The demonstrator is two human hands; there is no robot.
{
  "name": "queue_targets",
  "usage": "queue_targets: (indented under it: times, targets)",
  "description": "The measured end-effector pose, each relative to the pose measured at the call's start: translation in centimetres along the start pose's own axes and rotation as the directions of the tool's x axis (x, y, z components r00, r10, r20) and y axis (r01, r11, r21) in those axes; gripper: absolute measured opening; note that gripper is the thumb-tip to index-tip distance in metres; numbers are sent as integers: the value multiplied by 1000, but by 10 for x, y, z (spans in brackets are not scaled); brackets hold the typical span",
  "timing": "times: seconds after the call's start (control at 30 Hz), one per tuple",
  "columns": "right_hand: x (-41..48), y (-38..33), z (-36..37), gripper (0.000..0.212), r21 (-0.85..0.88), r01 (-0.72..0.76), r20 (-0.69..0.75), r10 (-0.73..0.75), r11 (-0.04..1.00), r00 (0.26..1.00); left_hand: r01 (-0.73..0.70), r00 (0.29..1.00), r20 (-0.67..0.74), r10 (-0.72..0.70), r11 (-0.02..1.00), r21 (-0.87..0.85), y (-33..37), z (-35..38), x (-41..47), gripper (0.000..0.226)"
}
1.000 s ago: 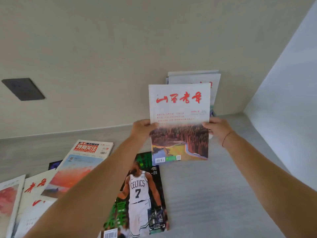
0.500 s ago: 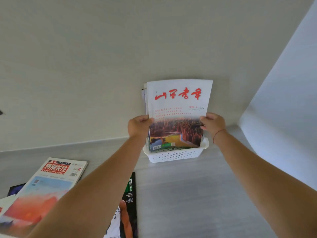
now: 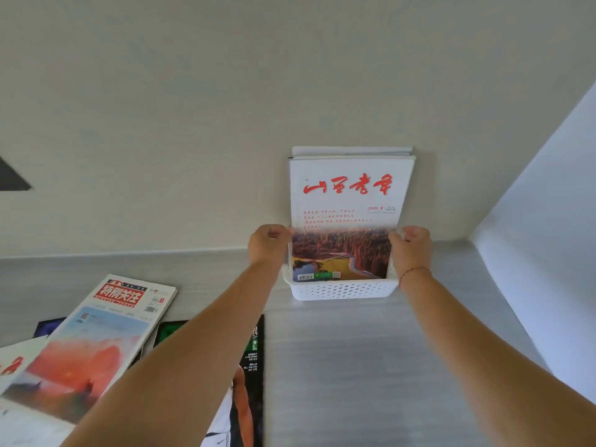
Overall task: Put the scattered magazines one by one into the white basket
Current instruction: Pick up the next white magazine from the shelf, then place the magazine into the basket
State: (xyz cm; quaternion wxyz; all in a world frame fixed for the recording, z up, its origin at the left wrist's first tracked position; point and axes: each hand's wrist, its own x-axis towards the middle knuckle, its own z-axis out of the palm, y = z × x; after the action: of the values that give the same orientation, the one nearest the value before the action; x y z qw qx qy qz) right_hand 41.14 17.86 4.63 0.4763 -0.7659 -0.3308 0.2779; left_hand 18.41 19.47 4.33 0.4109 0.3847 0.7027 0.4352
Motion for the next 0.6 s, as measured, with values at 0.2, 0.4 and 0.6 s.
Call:
queue_targets:
  times: [0.2, 0.4, 0.6]
  targets:
    - [-107, 0, 28, 18, 161, 108, 31, -114, 981, 993, -23, 1000, -7, 23, 999, -26, -47, -88, -25, 16]
    - [-209, 8, 110, 9, -15, -57, 505, 57, 998, 861, 16, 985, -174, 7, 991, 130, -98, -232, -19, 21]
    - [-302, 1, 192, 44, -38, -378, 662, 307, 925, 684, 108, 976, -210, -48, 952, 285, -149, -365, -5, 34]
